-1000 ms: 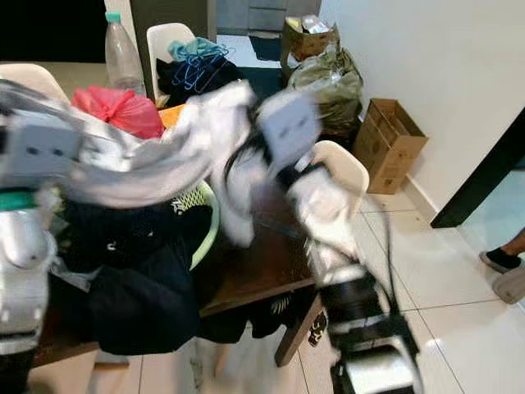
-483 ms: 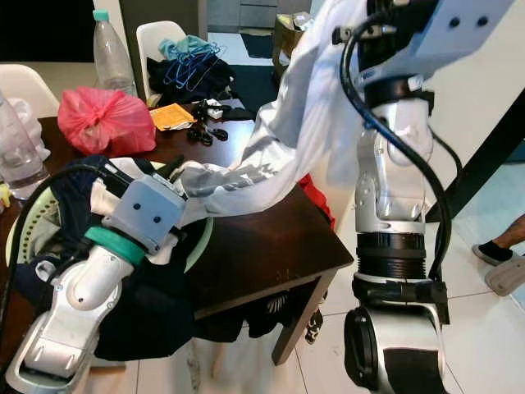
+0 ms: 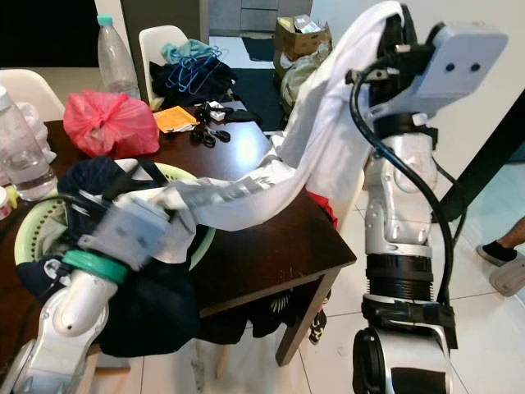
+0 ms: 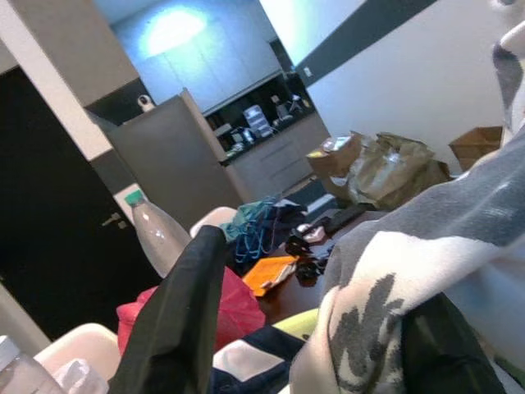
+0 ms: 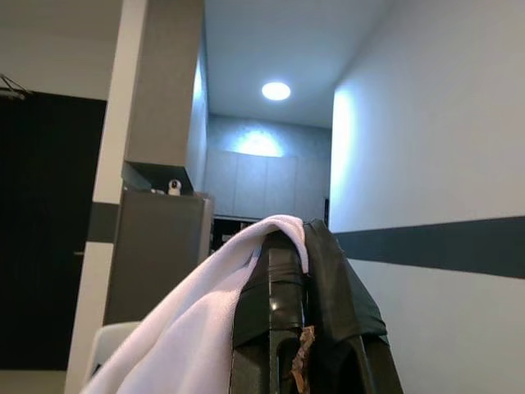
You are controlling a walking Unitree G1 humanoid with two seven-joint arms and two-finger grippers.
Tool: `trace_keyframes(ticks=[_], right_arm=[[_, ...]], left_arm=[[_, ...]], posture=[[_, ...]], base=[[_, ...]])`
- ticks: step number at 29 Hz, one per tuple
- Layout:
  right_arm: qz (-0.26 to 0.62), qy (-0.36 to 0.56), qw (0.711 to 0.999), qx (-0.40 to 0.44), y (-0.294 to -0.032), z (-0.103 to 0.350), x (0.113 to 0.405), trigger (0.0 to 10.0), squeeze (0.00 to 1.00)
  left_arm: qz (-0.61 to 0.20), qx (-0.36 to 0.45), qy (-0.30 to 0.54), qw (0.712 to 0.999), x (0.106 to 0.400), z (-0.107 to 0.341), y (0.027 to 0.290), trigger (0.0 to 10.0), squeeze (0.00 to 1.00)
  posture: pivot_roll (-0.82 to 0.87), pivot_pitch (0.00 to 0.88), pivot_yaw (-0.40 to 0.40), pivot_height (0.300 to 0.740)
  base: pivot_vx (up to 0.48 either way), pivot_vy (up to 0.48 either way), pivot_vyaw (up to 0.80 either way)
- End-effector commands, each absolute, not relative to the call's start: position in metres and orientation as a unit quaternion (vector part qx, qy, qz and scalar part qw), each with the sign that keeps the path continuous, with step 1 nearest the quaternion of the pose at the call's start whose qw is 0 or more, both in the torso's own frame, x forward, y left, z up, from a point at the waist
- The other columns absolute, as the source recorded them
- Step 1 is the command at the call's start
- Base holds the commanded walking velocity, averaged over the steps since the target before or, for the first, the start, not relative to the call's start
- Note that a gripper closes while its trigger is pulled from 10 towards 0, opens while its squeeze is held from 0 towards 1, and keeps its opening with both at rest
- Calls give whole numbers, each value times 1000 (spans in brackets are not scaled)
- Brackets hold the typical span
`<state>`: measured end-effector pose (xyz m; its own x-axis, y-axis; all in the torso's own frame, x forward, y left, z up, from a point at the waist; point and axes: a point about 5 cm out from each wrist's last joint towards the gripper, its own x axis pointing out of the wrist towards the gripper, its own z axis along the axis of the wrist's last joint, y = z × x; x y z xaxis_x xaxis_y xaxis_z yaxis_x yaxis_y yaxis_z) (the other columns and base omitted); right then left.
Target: Hang hanger
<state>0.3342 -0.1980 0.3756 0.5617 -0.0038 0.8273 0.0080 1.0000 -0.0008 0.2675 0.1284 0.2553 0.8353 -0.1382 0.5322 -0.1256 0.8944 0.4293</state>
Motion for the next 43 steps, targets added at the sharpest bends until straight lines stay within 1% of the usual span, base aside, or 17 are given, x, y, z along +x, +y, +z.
trace_keyframes(ticks=[1,2,3,4,7,8,10,15,19,20,21,26,28,30,32,35,43], right_arm=[[-4,-444,896,5,-201,360,337,0,0],[-4,-444,896,5,-201,360,337,0,0],[9,-428,904,6,-196,352,340,0,0],[29,-417,908,6,-188,345,341,6510,0],[42,-411,911,5,-183,342,341,6510,0],[52,-409,911,12,-178,340,341,10000,0],[58,-411,909,24,-173,339,337,10000,0],[59,-415,907,36,-172,339,335,10000,0],[48,-421,905,44,-178,339,330,10000,0],[48,-421,905,44,-178,339,330,10000,0],[40,-421,905,43,-181,338,329,10000,0],[34,-418,907,39,-183,337,329,10000,0],[31,-414,909,33,-184,334,328,10000,0],[27,-399,916,29,-183,324,326,10000,0],[26,-395,918,29,-183,322,326,10000,0],[26,-389,920,30,-182,319,325,10000,0],[26,-380,924,31,-180,314,325,10000,0]], left_arm=[[36,172,-279,944,271,267,145,10000,0],[36,172,-279,944,271,267,145,10000,0],[27,146,-281,948,273,273,148,10000,0],[21,135,-287,948,274,278,148,10000,0],[17,127,-291,948,274,280,147,10000,0],[21,121,-294,948,275,282,147,10000,0],[30,127,-306,943,276,285,143,10000,0],[32,141,-314,938,278,288,140,10000,0],[45,173,-359,916,287,312,142,10000,0],[45,173,-359,916,287,312,142,10000,0],[49,182,-375,908,289,319,142,10000,0],[48,181,-383,905,291,324,141,10000,0],[41,170,-386,906,293,328,139,10000,0],[4,122,-378,918,295,330,131,10000,0],[-9,105,-374,921,294,331,128,10000,0],[-23,94,-375,922,293,333,124,10000,0],[-48,102,-395,912,293,341,115,10000,0]], posture=[[-18,72,15,740],[-18,72,15,740],[-18,72,15,740],[-21,70,14,740],[-21,70,14,740],[-22,71,13,740],[-24,72,13,740],[-28,74,14,740],[-34,74,17,740],[-34,74,17,740],[-36,73,18,740],[-43,70,21,740],[-51,70,25,740],[-65,73,31,740],[-66,74,31,740],[-67,75,32,740],[-65,78,32,740]], base=[[0,0,0],[0,0,0],[0,0,0],[0,0,0],[0,0,0],[0,0,0],[0,0,0],[0,0,0],[0,0,0],[0,0,0],[0,0,0],[0,0,0],[0,0,-756],[0,0,-781],[0,0,-781],[0,0,-781],[0,0,-781]])
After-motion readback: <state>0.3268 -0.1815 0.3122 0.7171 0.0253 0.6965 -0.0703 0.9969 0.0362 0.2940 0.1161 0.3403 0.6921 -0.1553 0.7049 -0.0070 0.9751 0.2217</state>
